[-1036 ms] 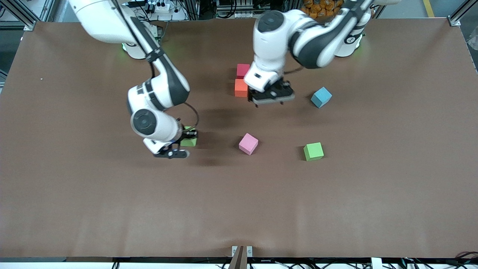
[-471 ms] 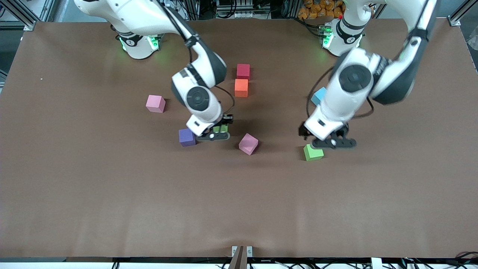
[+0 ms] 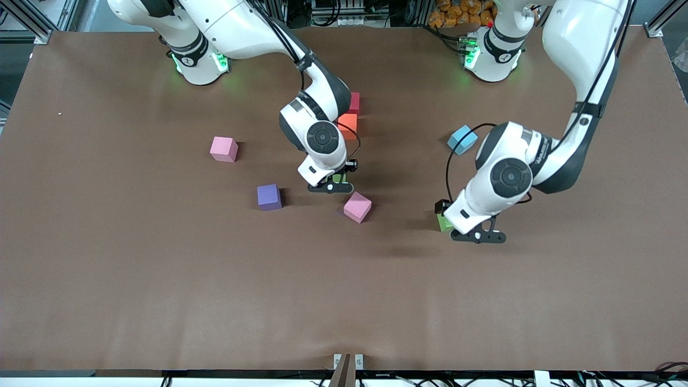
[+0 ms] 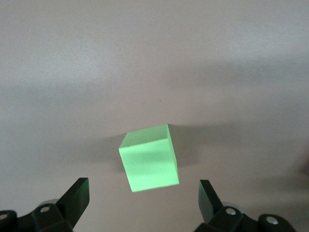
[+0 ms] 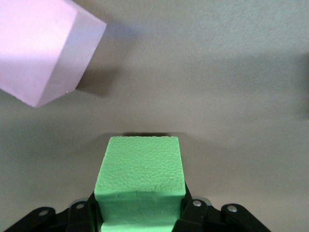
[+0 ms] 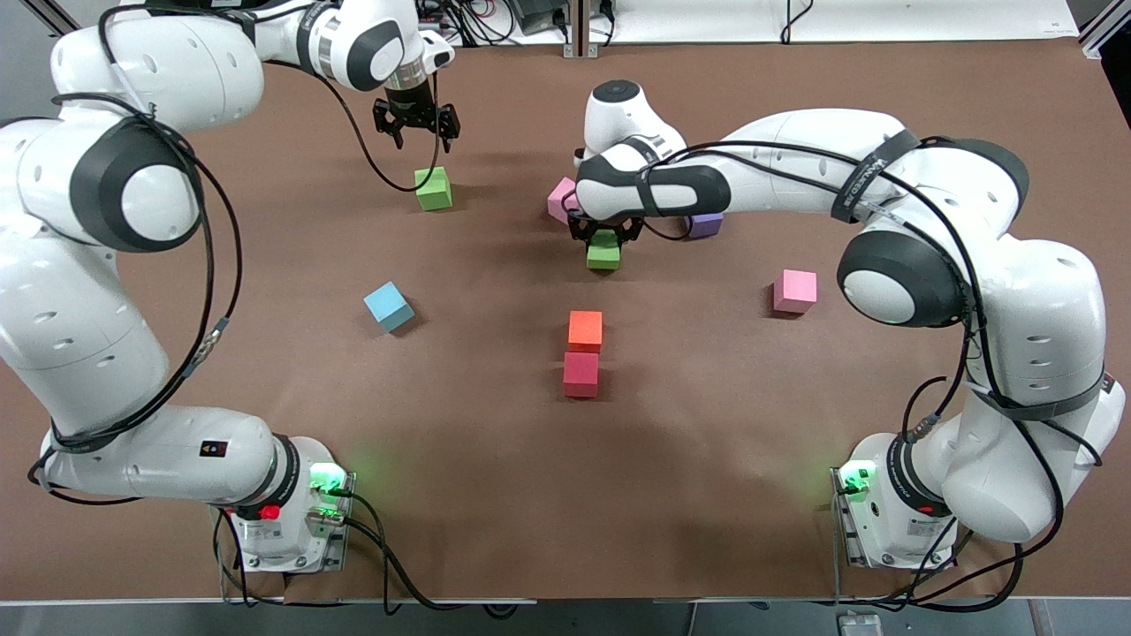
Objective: Arrange blocks into number 1
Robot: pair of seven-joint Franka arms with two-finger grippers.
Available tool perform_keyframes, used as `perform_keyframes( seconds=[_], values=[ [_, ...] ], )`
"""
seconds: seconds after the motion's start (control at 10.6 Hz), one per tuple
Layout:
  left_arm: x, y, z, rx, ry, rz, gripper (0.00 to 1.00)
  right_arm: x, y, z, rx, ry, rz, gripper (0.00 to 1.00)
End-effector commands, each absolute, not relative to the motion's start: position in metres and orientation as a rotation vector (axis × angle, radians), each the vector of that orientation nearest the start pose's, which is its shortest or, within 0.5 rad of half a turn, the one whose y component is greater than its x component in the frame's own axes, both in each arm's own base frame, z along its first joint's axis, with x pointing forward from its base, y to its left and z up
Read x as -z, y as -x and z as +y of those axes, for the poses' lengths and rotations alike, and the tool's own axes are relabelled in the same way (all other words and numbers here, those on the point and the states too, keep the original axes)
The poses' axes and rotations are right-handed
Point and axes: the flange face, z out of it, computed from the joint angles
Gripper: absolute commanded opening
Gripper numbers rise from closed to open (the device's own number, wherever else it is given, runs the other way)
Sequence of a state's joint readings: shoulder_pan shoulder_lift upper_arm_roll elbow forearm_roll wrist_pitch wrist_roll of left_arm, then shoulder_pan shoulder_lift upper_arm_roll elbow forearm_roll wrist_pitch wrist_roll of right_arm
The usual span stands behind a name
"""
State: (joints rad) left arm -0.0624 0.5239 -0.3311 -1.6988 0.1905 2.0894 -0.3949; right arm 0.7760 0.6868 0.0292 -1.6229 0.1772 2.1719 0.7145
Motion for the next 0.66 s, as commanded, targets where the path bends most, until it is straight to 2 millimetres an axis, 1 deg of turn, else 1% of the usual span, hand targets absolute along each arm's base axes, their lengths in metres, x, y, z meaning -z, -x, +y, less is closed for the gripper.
perform_keyframes(
  seconds=[0.0,0.09,0.28,0.47,0.57],
  values=[
    [-0.286,-0.633,-0.219,-0.146,3.136,0.087,1.0,-0.2,-0.444,0.512,-0.35,3.128,0.004,0.0],
    [-0.279,-0.632,-0.216,-0.164,3.137,0.063,1.0,-0.199,-0.438,0.515,-0.363,3.136,0.003,0.0],
    [-0.264,-0.629,-0.218,-0.218,3.155,0.027,1.0,-0.201,-0.424,0.525,-0.376,3.146,0.0,0.0],
    [-0.254,-0.629,-0.217,-0.246,3.157,0.032,1.0,-0.199,-0.413,0.523,-0.44,3.175,-0.02,0.0],
    [-0.25,-0.628,-0.217,-0.256,3.156,0.032,1.0,-0.199,-0.406,0.527,-0.457,3.181,-0.034,0.0]
  ],
)
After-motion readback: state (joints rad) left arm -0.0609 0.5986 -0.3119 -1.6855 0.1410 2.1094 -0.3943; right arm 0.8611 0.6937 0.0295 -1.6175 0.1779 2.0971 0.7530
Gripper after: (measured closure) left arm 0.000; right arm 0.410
